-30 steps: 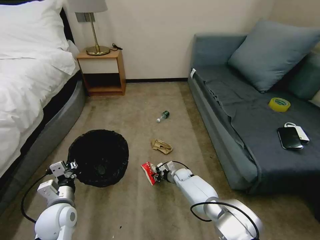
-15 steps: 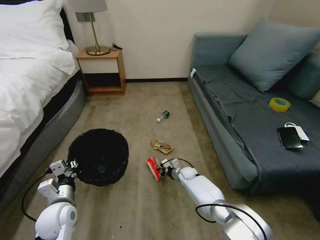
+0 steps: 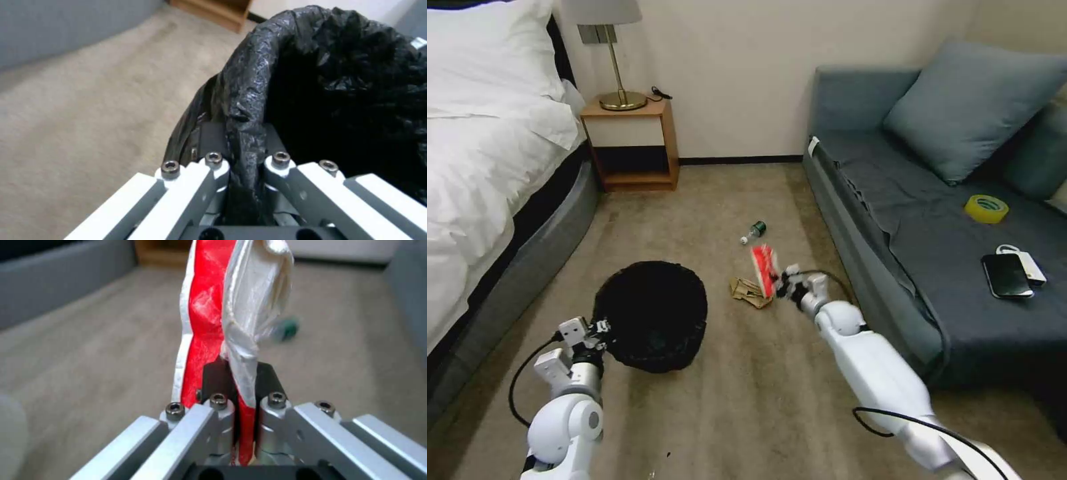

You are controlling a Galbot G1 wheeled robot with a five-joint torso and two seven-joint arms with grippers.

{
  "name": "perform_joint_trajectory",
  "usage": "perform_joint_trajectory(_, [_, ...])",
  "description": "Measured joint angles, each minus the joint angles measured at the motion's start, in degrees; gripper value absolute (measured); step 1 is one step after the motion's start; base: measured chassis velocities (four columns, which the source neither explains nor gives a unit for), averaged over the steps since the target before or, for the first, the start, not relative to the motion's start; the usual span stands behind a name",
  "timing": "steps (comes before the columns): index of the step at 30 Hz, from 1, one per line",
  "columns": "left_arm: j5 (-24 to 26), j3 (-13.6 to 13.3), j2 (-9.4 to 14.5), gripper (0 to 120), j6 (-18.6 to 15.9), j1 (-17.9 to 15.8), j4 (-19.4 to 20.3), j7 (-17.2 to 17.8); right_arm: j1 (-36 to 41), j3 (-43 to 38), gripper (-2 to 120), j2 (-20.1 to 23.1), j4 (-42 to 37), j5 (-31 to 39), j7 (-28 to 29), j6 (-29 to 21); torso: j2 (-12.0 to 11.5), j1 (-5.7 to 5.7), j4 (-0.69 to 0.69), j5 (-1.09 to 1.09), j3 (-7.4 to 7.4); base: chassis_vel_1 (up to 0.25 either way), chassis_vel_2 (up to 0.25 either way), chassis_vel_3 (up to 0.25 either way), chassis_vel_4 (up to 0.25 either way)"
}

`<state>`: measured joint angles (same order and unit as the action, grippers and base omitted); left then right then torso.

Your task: Pick up the trash bin, then pick up the garbage on the floor and place it into the trash bin.

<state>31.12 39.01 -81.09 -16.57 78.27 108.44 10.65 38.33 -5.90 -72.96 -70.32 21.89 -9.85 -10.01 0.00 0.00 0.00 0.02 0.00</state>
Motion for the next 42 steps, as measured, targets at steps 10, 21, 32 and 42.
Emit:
perform_joint_trajectory(10, [5.4, -6.3, -0.4, 4, -2.7, -3.5, -3.3, 1.6, 5.2, 0.3, 1, 12.6, -22.5, 9.9, 6.0, -0.3, 0.0, 0.00, -0.04, 0.04, 0.00, 0.000, 0.000, 0.000, 0.000])
perform_joint_trajectory(21, [5.7, -11.8, -1.3, 4, -3.4, -6.6, -5.8, 1.9, 11.3, 7.9, 1, 15.8, -41.4, 12.9, 7.1, -1.3, 0.0, 0.00, 0.00, -0.04, -0.01, 0.000, 0.000, 0.000, 0.000])
perform_joint_trajectory(32, [5.9, -12.0, -1.7, 4, -3.7, -5.6, -3.4, 1.4, 16.9, 13.7, 1, 11.9, -36.6, 4.2, 2.1, 1.5, 0.0, 0.00, 0.00, -0.02, 0.00, 0.000, 0.000, 0.000, 0.000])
perform_joint_trajectory(42, [6.9, -11.3, -1.9, 4, -4.0, -4.0, -1.0, 1.5, 14.9, 16.2, 1, 5.8, -28.3, -2.1, 0.6, 3.3, 0.0, 0.00, 0.02, -0.03, 0.00, 0.000, 0.000, 0.000, 0.000])
